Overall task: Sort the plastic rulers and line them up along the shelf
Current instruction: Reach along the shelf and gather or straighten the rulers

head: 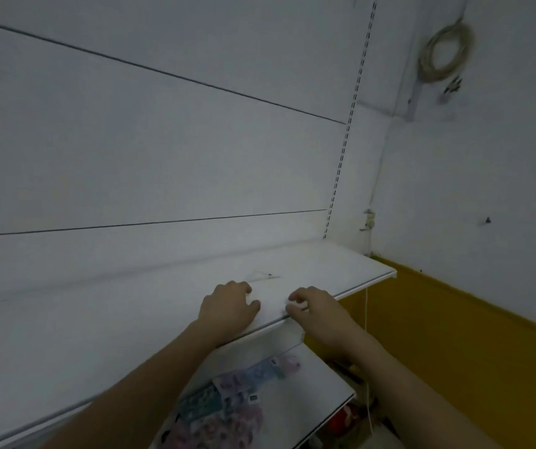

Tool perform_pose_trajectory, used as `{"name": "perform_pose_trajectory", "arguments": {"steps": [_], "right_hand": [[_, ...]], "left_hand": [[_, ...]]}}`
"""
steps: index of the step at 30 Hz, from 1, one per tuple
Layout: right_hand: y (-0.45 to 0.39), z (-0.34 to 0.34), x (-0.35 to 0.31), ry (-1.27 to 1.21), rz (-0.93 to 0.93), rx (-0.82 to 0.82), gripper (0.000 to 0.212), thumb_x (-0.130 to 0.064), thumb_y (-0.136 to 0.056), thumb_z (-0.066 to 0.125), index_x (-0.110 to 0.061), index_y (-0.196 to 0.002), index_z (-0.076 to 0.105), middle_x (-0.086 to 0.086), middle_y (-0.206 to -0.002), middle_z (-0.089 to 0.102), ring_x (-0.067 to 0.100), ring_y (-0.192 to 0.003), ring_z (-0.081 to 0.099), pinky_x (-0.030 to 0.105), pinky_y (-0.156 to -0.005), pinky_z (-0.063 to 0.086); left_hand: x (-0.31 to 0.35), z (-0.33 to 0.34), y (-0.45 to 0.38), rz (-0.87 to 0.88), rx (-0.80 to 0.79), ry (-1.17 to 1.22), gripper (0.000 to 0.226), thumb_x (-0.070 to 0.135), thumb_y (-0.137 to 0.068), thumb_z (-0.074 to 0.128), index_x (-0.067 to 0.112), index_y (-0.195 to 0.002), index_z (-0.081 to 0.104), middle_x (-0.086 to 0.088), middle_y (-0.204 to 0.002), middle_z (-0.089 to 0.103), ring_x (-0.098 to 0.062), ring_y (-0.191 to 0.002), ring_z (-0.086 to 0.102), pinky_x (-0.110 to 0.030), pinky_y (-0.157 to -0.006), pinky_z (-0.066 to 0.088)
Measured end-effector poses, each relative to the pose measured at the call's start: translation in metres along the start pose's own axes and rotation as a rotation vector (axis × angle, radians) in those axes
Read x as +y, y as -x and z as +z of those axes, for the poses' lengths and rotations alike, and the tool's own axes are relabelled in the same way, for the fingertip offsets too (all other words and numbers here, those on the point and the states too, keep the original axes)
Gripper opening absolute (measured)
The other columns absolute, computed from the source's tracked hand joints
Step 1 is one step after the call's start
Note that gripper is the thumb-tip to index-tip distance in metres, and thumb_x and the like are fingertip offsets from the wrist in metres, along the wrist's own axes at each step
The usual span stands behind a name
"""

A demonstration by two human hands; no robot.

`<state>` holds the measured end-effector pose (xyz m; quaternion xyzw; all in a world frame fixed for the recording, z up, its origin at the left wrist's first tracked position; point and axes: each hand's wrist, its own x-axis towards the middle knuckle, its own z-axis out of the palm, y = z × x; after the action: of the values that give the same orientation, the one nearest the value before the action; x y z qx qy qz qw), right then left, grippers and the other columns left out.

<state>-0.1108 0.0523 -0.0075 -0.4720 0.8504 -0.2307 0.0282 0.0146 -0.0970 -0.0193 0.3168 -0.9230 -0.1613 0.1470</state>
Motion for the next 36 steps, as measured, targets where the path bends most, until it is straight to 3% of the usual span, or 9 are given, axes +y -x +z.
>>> {"name": "perform_pose_trajectory", "arguments": {"steps": [8, 13, 17, 22, 24, 26, 30, 33, 36], "right_hand": [[-0.106, 0.013, 0.066, 0.176, -0.03, -0.087, 0.051, -0.044, -0.101, 0.037, -0.018, -0.144, 0.039, 0.002, -0.15, 0.039, 0.021, -0.135, 0.036, 0.037, -0.111, 0.03], [-0.135, 0.029, 0.084, 0.212, -0.078, -0.063, 0.051, -0.044, -0.102, 0.029, -0.024, -0.149, 0.029, -0.005, -0.158, 0.025, 0.015, -0.144, 0.022, 0.042, -0.118, 0.015], [-0.138, 0.036, 0.094, 0.128, -0.096, 0.01, 0.048, -0.038, -0.103, 0.029, -0.025, -0.148, 0.035, -0.005, -0.157, 0.029, 0.014, -0.143, 0.025, 0.039, -0.118, 0.013], [-0.131, 0.034, 0.095, 0.04, -0.135, 0.045, 0.04, -0.028, -0.101, 0.032, -0.016, -0.134, 0.052, 0.001, -0.14, 0.05, 0.02, -0.13, 0.04, 0.043, -0.114, 0.021], [-0.128, 0.03, 0.096, 0.024, -0.155, 0.009, 0.041, -0.028, -0.1, 0.033, -0.015, -0.133, 0.053, 0.001, -0.138, 0.052, 0.02, -0.128, 0.043, 0.043, -0.113, 0.023], [-0.124, 0.023, 0.098, -0.05, -0.181, -0.051, 0.04, -0.026, -0.099, 0.037, -0.011, -0.131, 0.055, 0.002, -0.137, 0.054, 0.022, -0.126, 0.047, 0.04, -0.112, 0.026], [-0.1, 0.005, 0.087, -0.421, -0.268, -0.2, 0.027, -0.019, -0.096, 0.048, -0.006, -0.106, 0.07, 0.008, -0.11, 0.069, 0.025, -0.101, 0.062, 0.036, -0.092, 0.049], [-0.065, -0.005, 0.066, -0.599, -0.344, -0.347, 0.023, -0.021, -0.095, 0.052, -0.007, -0.098, 0.07, 0.006, -0.096, 0.071, 0.024, -0.089, 0.066, 0.038, -0.08, 0.054], [-0.03, -0.006, 0.04, -0.688, -0.35, -0.61, 0.023, -0.025, -0.097, 0.052, -0.006, -0.097, 0.064, 0.011, -0.088, 0.07, 0.022, -0.067, 0.066, 0.029, -0.056, 0.052]], "left_hand": [[0.011, 0.029, -0.086, -0.01, -0.049, -0.093, 0.053, 0.046, -0.096, 0.042, 0.018, -0.142, 0.039, -0.004, -0.147, 0.037, -0.024, -0.134, 0.036, -0.039, -0.107, 0.034], [0.008, 0.042, -0.091, 0.018, -0.048, -0.19, 0.049, 0.045, -0.099, 0.031, 0.014, -0.135, 0.045, -0.007, -0.142, 0.044, -0.021, -0.129, 0.039, -0.034, -0.11, 0.03], [0.022, 0.038, -0.059, 0.03, -0.028, -0.155, 0.05, 0.043, -0.101, 0.033, 0.01, -0.138, 0.044, -0.008, -0.144, 0.042, -0.021, -0.131, 0.037, -0.03, -0.107, 0.029], [0.04, 0.049, 0.0, 0.048, 0.093, -0.159, 0.057, 0.053, -0.094, 0.045, 0.021, -0.142, 0.046, 0.006, -0.15, 0.038, -0.014, -0.139, 0.033, -0.023, -0.109, 0.028], [0.048, 0.053, 0.017, 0.112, 0.209, -0.259, 0.041, 0.042, -0.088, 0.057, 0.02, -0.122, 0.066, 0.002, -0.129, 0.062, -0.018, -0.119, 0.059, -0.024, -0.092, 0.048], [0.057, 0.056, 0.033, 0.143, 0.301, -0.36, 0.024, 0.028, -0.078, 0.069, 0.021, -0.099, 0.076, 0.002, -0.102, 0.073, -0.017, -0.091, 0.071, -0.023, -0.068, 0.056], [0.069, 0.057, 0.063, 0.091, 0.34, -0.523, 0.043, 0.009, -0.068, 0.083, 0.018, -0.109, 0.073, -0.004, -0.104, 0.073, -0.022, -0.081, 0.072, -0.028, -0.059, 0.057], [0.075, 0.049, 0.088, 0.009, 0.39, -0.58, 0.053, 0.004, -0.066, 0.084, 0.015, -0.115, 0.069, -0.009, -0.11, 0.071, -0.026, -0.076, 0.072, -0.031, -0.052, 0.057], [0.074, 0.039, 0.112, -0.012, 0.486, -0.599, 0.054, 0.004, -0.067, 0.083, 0.015, -0.117, 0.066, -0.01, -0.114, 0.07, -0.028, -0.078, 0.072, -0.033, -0.05, 0.056]]}}
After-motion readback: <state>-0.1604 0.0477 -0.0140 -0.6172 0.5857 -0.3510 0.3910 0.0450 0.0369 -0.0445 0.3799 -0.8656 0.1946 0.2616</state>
